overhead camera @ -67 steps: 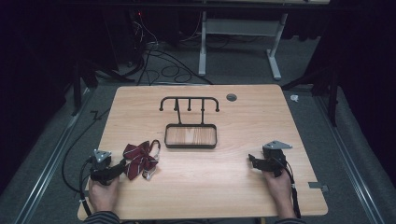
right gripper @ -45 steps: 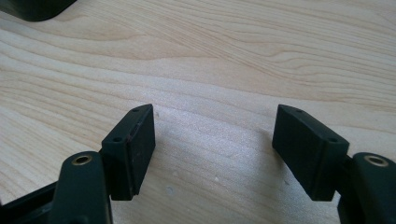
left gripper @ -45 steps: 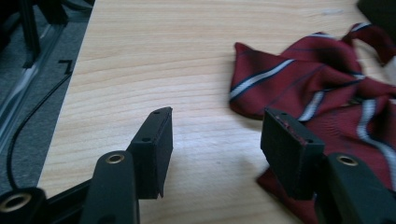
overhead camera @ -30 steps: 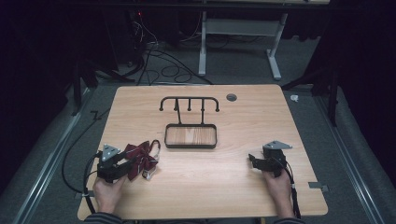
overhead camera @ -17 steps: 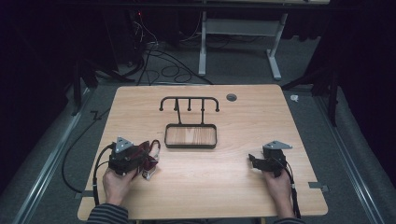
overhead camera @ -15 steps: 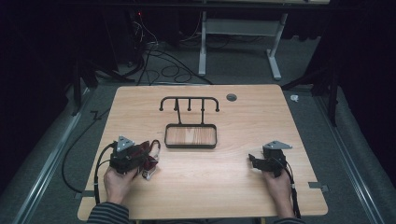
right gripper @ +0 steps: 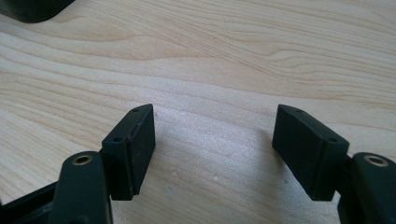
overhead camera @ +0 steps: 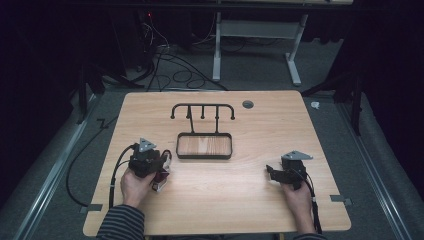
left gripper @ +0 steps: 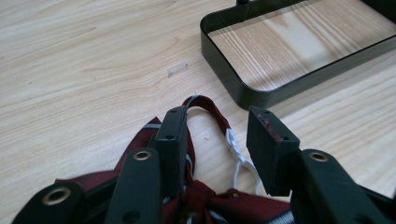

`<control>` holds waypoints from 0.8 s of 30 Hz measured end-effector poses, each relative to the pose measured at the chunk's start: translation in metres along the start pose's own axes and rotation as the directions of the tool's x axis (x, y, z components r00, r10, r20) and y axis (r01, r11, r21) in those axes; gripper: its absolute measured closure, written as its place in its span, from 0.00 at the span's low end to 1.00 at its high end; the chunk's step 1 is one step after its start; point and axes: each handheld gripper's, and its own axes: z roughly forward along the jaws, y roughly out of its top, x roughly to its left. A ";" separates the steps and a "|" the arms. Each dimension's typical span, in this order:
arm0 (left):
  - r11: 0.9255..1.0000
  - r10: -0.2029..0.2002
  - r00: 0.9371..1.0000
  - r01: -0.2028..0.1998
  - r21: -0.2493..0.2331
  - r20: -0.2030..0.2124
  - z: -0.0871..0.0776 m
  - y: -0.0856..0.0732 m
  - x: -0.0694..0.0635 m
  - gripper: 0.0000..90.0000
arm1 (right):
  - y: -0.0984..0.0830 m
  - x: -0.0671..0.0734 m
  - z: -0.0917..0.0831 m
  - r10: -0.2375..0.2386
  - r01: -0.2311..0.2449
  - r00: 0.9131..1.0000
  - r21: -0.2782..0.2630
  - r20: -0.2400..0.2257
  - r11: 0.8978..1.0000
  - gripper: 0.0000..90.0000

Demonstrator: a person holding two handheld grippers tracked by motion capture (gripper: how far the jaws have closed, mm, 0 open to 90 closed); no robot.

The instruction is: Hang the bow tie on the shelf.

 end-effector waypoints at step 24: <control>0.997 -0.006 1.000 0.009 0.083 -0.029 0.048 0.015 0.011 0.71 | 0.000 0.000 0.000 0.001 -0.001 1.000 0.001 -0.001 1.000 0.35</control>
